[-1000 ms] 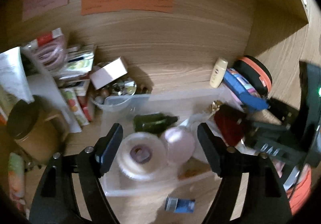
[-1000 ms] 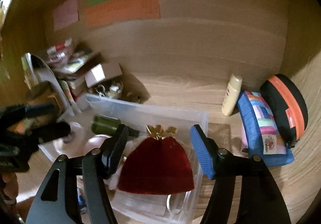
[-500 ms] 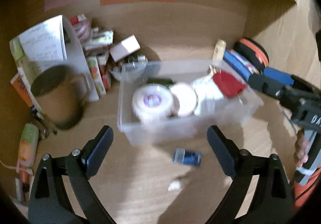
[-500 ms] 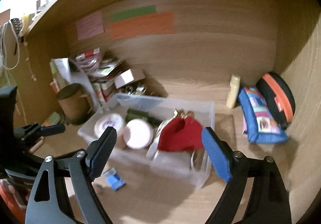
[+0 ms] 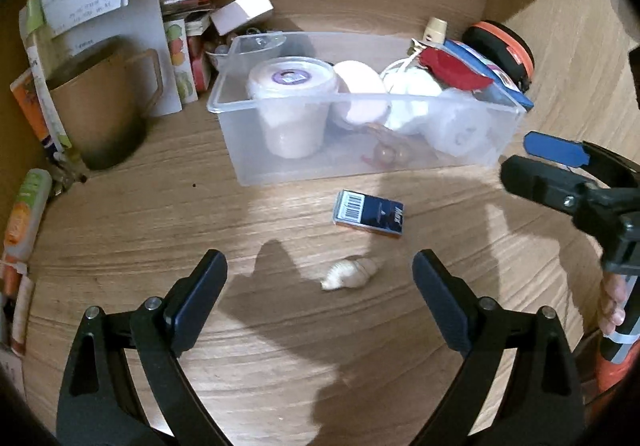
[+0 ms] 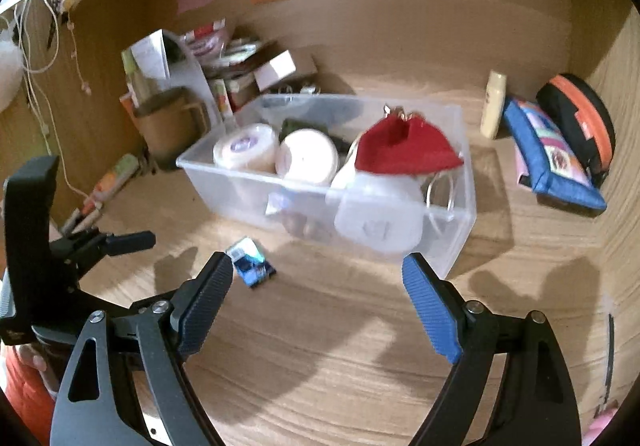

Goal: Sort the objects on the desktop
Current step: 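Move both tools back toward the white seashell and small blue box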

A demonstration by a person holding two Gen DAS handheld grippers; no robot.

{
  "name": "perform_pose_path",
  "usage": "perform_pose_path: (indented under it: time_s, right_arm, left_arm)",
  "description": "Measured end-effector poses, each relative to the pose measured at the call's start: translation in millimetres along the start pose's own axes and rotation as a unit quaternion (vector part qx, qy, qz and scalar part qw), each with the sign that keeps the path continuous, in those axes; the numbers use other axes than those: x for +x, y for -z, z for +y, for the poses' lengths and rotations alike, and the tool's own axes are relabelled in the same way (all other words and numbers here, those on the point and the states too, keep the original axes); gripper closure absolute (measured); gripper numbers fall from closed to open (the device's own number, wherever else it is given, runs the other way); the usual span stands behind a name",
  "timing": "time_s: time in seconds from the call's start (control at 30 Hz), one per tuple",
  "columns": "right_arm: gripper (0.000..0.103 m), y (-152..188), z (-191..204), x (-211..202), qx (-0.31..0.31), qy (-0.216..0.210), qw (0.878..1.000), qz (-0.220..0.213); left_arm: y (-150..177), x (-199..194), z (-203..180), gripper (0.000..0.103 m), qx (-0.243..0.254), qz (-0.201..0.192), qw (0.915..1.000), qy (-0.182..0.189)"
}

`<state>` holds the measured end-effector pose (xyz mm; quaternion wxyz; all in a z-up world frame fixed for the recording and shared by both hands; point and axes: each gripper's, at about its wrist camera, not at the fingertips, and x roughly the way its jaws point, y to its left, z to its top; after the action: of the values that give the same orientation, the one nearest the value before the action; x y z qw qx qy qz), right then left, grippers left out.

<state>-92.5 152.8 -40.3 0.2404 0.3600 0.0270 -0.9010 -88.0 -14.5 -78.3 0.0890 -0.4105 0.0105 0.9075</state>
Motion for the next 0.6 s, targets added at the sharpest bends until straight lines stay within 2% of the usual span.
perform_pose_path:
  time_s: [0.1,0.13,0.27,0.4,0.47,0.6]
  right_arm:
    - [0.018,5,-1,5,0.0,-0.001,1.0,0.007]
    - [0.018,7,-2,7,0.002,-0.002,1.0,0.01]
    - [0.02,10,-3,15,0.002,-0.002,1.0,0.02]
    - [0.02,13,4,20,-0.021,0.002,0.999,0.024]
    - [0.02,13,11,21,-0.041,0.01,0.999,0.023]
    - [0.02,14,18,24,-0.068,0.015,0.997,0.026]
  left_arm:
    - [4,2,-9,0.014,0.021,0.001,0.9998,-0.006]
    - [5,3,-11,0.022,0.026,0.002,0.9996,-0.007]
    - [5,8,-13,0.035,0.031,0.015,0.9994,0.0]
    - [4,13,-12,0.047,0.029,0.025,0.9993,0.005]
    - [4,16,-11,0.058,0.03,0.031,0.9991,0.005]
    - [4,13,-13,0.061,0.04,0.021,0.999,-0.003]
